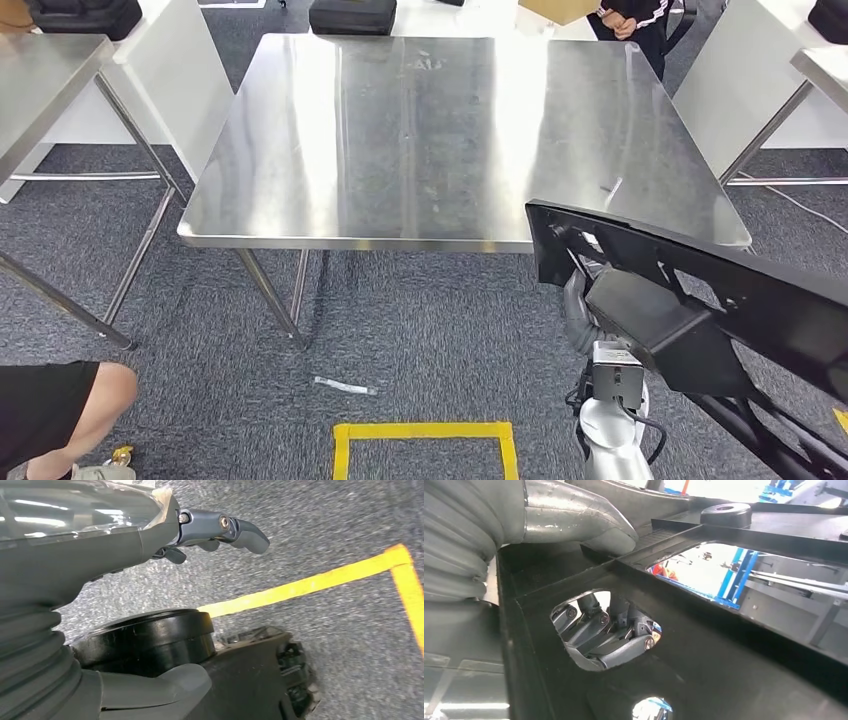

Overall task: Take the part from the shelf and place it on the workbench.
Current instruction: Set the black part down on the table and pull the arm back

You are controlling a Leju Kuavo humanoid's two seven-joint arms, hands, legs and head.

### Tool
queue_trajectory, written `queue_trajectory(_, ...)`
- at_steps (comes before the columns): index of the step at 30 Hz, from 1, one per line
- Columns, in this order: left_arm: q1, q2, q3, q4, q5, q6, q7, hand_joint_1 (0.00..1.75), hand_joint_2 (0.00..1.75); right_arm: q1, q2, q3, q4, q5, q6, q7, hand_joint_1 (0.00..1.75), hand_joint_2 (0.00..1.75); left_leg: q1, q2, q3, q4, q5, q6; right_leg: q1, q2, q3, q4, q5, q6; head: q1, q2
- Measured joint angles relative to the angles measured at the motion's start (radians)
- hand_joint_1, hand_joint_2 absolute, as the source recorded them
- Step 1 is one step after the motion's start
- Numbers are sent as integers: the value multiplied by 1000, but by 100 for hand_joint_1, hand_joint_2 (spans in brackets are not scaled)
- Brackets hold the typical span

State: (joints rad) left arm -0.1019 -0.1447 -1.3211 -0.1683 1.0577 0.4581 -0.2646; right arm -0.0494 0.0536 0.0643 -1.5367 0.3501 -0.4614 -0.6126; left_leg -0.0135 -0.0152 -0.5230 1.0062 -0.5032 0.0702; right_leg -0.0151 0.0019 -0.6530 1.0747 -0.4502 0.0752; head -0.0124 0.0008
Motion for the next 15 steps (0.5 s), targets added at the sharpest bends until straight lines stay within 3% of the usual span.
queue_trajectory(2, 0, 1, 0, 0, -1, -4, 0, 0, 175, 0, 0, 0, 1, 0, 0, -1, 175, 175, -3, 0, 9, 0, -12, -12, 5, -4, 27, -63, 24, -19, -1, 0)
queue_trajectory(4, -1, 2, 0, 1, -2, -6, 1, 0, 175, 1, 0, 0, 1, 0, -1, -1, 175, 175, -4, 1, 12, 4, -17, -21, 6, -2, 36, -63, 21, -42, -3, 0)
queue_trajectory(6, -1, 3, -1, 1, -2, -7, 1, 0, 175, 1, 0, -1, 1, 0, -2, -1, 175, 175, -3, 3, 0, 37, -26, -31, -1, 0, 49, -67, 20, -54, -5, 0)
queue_trajectory(7, -1, 4, -1, 1, -2, -7, 1, 0, 175, 1, 1, -1, 1, 0, -2, -2, 175, 175, -2, 4, -22, 77, -39, -38, -4, 0, 57, -69, 16, -59, -6, 0)
queue_trajectory(10, -1, 4, -1, 1, -4, -8, -3, 0, 175, 0, 3, -1, 1, 0, -2, -2, 175, 175, 2, 6, -142, 262, -110, -53, -4, 0, 74, -70, 1, -73, -7, 0)
queue_trajectory(11, -1, 4, -2, 1, -5, -8, -6, 0, 175, 1, 3, -1, 1, 0, -2, -2, 175, 175, 2, 6, -170, 294, -119, -56, -4, 0, 81, -70, -5, -75, -7, 0)
queue_trajectory(12, -1, 4, -2, 1, -6, -8, -9, 0, 175, 1, 3, -1, 2, 0, -2, -2, 175, 175, 3, 6, -179, 289, -106, -56, -3, 1, 89, -70, -11, -74, -7, 0)
queue_trajectory(13, -1, 4, -2, 1, -6, -9, -11, 0, 175, 1, 3, -1, 2, 0, -2, -3, 175, 175, 3, 7, -167, 247, -68, -54, -3, 3, 99, -70, -18, -72, -7, 0)
queue_trajectory(15, -1, 4, -3, 1, -5, -9, -6, 0, 175, 1, 4, -1, 2, 0, -2, -3, 175, 175, 1, 8, -119, 115, 21, -44, -2, 6, 118, -70, -31, -67, -7, 0)
